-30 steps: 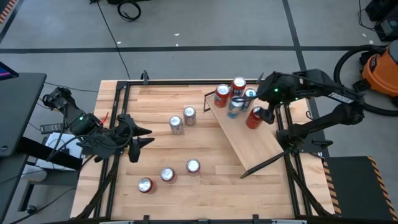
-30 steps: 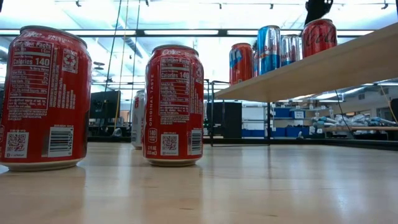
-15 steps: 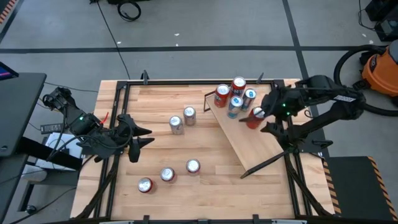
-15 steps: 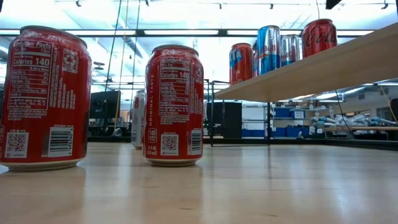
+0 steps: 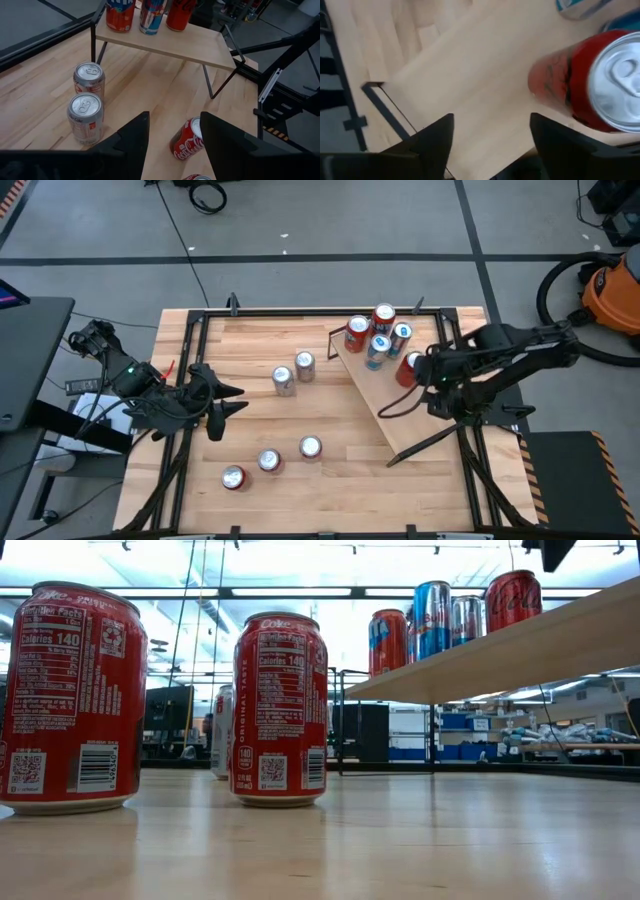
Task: Place canned beverage on shelf
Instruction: Put the top dark red soda can on the shelf
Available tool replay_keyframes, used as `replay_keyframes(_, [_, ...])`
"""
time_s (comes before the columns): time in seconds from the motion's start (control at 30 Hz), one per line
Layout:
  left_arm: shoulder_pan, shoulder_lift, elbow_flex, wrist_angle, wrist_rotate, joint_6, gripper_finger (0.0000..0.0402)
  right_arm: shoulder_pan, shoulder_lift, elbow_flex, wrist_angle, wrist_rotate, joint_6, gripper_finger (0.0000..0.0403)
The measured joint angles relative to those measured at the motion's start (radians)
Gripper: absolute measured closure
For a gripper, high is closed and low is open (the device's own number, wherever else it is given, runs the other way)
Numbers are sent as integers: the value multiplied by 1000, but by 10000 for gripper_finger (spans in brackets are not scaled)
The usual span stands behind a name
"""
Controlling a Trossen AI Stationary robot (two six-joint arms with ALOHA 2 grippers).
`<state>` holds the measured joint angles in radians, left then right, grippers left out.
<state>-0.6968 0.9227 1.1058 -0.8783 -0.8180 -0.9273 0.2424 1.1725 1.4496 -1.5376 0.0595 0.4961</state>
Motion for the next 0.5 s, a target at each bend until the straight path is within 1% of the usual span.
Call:
replay_keyframes(0.13, [0,0,0,-2,0,0,216,11,0,-39,8,39,-32,187])
replay_keyframes(0.23, [0,0,0,-2,0,0,216,12,-1,-52,10,80,-69,211])
replay_keyframes(0.37, [0,0,0,-2,0,-5,216,12,-1,-59,11,112,-98,230])
replay_keyframes(0.5, [0,0,0,-2,0,-5,216,12,-1,-74,15,123,-118,240])
